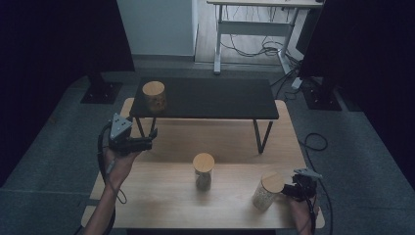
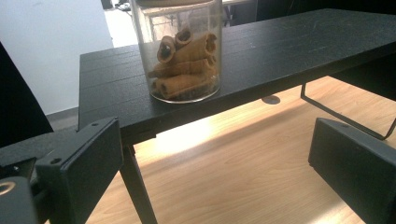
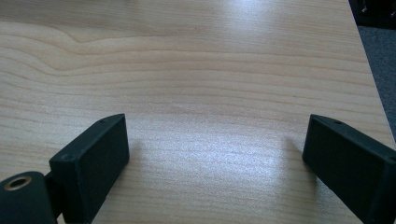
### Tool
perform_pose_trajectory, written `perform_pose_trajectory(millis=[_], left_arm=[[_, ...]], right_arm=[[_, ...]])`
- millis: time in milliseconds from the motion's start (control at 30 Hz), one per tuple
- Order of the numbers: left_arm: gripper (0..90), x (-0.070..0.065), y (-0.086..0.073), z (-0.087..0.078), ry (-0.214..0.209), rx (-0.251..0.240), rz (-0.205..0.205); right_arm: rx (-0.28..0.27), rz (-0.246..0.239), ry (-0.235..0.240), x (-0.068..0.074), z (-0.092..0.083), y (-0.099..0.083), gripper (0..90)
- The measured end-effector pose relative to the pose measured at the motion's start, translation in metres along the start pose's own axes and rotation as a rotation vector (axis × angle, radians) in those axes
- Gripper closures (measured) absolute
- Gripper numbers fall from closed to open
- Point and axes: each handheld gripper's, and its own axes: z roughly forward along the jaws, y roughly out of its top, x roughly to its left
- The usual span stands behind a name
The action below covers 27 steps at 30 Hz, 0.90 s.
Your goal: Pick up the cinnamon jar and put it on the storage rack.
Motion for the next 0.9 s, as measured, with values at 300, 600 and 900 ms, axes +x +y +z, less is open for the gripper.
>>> perform_pose_trajectory(millis=[300,600,900], left_arm=[[3.2,-0.003,-0.005,-0.001,-0.007,0.005,-0.002],[2.9,-0.004,-0.012,-0.003,-0.001,0.015,-0.005],[2.7,-0.003,-0.019,-0.008,0.004,0.017,-0.013]], right_arm=[[0.000,0.000,0.000,0.000,0.000,0.000,6.4],[0.001,-0.001,0.000,0.000,0.000,0.000,6.5],[0.001,-0.001,0.000,0.000,0.000,0.000,6.4]])
